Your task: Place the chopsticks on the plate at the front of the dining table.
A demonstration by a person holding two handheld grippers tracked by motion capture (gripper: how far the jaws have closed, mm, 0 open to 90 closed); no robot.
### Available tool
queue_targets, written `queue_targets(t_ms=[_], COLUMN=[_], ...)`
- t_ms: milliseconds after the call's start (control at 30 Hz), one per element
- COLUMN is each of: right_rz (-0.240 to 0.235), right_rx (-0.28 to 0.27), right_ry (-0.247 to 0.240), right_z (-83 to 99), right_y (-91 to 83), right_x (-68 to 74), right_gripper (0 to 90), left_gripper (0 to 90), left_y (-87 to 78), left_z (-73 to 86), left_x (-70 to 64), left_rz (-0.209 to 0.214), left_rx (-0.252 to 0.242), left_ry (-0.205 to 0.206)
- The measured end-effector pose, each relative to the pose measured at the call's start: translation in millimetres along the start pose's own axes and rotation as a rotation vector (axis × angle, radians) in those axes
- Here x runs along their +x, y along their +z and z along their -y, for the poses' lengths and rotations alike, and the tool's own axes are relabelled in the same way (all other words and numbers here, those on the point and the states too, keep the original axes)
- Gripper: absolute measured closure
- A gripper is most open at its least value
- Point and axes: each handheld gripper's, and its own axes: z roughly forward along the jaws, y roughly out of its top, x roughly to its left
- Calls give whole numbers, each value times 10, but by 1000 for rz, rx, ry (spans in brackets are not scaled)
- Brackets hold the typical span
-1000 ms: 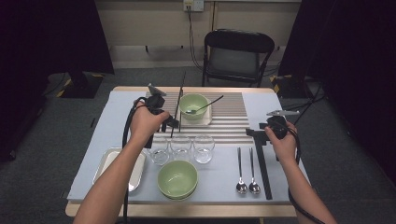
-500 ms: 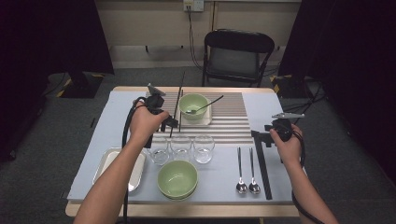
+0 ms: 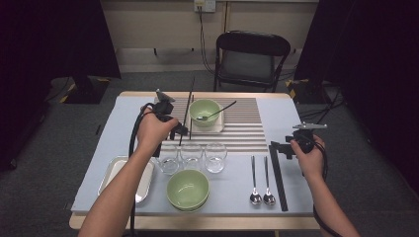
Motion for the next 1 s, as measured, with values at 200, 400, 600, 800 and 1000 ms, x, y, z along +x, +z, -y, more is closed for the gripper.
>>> queue_targets(t_ms=[200, 400, 600, 800, 1000], right_rz=[7, 20, 49, 75, 89], right_rx=[10, 20, 21, 30, 38], right_ry=[6, 0, -8, -8, -7], right_z=[59, 109, 154, 193, 253], right_y=[12, 43, 35, 15, 17], right_x=[-28, -40, -72, -104, -139], right_gripper=[246, 240, 197, 184, 177], left_gripper=[866, 866, 866, 866, 866], left_y=[2, 2, -6, 4, -1], left_z=[1, 5, 8, 19, 22], left_x=[-11, -13, -3, -14, 5], left_rz=[2, 5, -2, 2, 2], left_rx=[0, 0, 2, 1, -1], left_ry=[3, 0, 4, 0, 4])
